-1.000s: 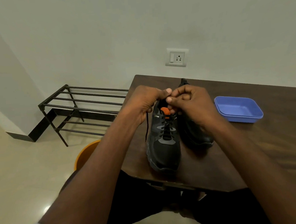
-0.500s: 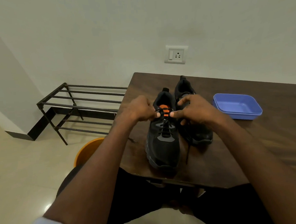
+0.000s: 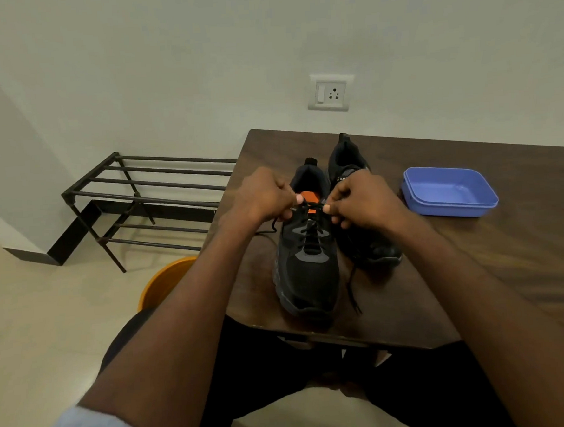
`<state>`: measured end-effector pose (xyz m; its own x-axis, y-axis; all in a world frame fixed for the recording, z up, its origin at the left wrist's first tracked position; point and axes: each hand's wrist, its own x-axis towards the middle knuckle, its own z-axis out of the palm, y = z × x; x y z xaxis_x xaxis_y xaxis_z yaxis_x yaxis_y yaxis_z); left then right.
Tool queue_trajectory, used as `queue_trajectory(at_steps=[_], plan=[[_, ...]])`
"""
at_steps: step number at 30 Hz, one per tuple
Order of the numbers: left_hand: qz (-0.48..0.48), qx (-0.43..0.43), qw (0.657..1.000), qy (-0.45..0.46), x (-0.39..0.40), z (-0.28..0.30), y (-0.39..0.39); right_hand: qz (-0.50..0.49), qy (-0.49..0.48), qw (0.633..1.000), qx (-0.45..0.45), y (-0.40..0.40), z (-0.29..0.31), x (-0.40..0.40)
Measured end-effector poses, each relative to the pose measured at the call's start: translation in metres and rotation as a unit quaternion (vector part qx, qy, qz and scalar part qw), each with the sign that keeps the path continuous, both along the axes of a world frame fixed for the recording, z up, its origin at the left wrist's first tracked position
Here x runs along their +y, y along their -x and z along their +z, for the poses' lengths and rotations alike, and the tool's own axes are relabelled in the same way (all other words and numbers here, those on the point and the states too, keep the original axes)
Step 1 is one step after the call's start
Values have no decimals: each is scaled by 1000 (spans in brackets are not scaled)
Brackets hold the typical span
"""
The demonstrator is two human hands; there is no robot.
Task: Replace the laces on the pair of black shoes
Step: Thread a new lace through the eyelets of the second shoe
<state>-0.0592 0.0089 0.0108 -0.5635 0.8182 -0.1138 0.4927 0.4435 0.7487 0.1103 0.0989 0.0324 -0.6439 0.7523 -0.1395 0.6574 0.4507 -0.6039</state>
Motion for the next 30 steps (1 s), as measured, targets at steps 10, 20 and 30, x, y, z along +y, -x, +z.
queue_trajectory(at_steps=[10, 20, 30], plan=[[32, 75, 996, 20, 3, -2, -1, -86, -50, 995, -26, 4, -7, 5], [69, -148, 980, -112, 4, 7, -13, -150, 265, 934, 184, 5, 5, -5], [113, -433, 871, -203, 9, -4, -22, -141, 397, 842, 337, 19, -15, -8]])
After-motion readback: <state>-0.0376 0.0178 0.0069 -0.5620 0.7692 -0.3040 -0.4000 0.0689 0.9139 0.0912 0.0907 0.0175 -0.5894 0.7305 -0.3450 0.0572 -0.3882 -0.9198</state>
